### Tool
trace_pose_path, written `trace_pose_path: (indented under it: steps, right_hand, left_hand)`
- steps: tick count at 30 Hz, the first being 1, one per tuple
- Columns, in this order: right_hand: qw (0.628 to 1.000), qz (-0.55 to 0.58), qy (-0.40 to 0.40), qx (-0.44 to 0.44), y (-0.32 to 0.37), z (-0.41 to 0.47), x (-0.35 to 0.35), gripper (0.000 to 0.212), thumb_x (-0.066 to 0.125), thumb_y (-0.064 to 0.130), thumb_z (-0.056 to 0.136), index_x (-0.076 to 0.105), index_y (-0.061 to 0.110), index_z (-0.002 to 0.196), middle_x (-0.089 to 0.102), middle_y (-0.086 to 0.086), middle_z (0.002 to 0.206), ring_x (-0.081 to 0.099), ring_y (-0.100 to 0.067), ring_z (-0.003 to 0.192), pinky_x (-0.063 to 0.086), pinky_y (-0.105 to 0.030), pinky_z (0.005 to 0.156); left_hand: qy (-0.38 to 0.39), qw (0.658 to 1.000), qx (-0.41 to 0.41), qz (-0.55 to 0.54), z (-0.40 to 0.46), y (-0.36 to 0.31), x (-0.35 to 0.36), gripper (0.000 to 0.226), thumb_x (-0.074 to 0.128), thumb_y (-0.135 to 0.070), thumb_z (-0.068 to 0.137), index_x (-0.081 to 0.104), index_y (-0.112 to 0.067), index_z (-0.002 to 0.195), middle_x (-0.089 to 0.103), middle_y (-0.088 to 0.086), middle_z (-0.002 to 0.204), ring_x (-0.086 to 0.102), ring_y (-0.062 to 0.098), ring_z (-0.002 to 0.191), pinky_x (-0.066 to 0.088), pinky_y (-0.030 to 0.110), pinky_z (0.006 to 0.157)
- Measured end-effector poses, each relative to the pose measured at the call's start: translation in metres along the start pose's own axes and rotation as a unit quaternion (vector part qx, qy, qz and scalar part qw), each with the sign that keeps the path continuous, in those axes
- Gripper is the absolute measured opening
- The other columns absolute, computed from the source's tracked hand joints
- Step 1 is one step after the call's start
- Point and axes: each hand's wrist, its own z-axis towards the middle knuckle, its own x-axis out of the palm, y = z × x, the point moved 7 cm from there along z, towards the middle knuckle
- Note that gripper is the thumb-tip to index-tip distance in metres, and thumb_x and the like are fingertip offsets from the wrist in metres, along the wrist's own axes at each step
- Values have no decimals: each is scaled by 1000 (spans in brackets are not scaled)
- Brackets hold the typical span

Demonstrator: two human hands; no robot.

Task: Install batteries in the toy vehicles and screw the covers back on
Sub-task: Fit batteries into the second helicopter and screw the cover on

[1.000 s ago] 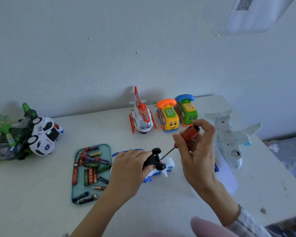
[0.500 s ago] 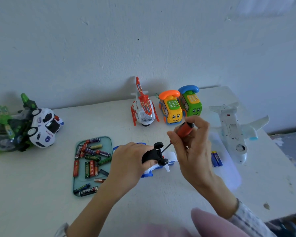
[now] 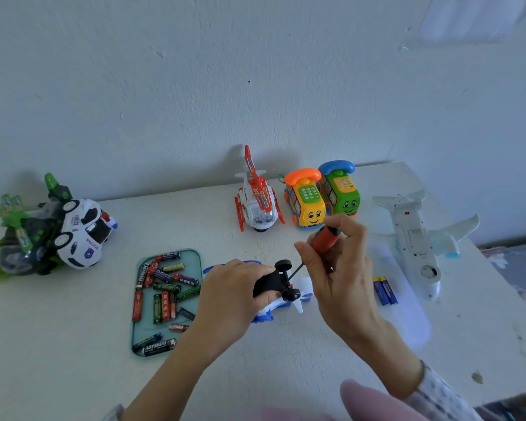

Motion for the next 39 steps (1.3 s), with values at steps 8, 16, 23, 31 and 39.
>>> trace_pose_path:
  steps: [8,16,23,31,39]
  right_hand:
    - [1000,3,27,4,3,1,4,37,58,13,89,33,30,108,51,-4,69,45,-17,52,36,-15,47]
    - [999,-19,18,42,2,14,1,33,67,34,82,40,41,100,58,-3,73,50,-17,62,43,-26,52]
    - [980,151,-32,125,-14,30,-14,22,73,11,77,52,17,80,61,-9,64,62,-26,51,45,-18,51]
    - [970,204,22,133,-25,38,-14,18,57,-15,84,52,2,88,60,-18,65,63,-33,53,49,-32,52]
    - [960,212,71,167,-27,52,-8,16,68,0,80,55,9,78,63,-10,70,65,-41,57,52,-41,58]
  left_hand:
    - [-1,1000,-4,-14,1,0,0,27,52,-54,72,71,-36,78,56,-16,52,42,2,48,19,7,51]
    - [-14,1000,10,0,-3,0,3,23,55,-53,74,68,-34,76,54,-15,52,43,3,48,23,11,50]
    - [-51,998,24,34,-6,0,1,31,48,-56,72,69,-36,82,61,-20,61,51,2,53,30,14,53]
    - [-73,996,32,44,-7,-2,-1,36,43,-61,75,70,-37,83,62,-21,63,52,1,53,34,16,50]
    - [-76,996,21,43,-14,-3,-1,34,46,-63,74,67,-40,88,64,-25,71,53,-3,59,38,16,55]
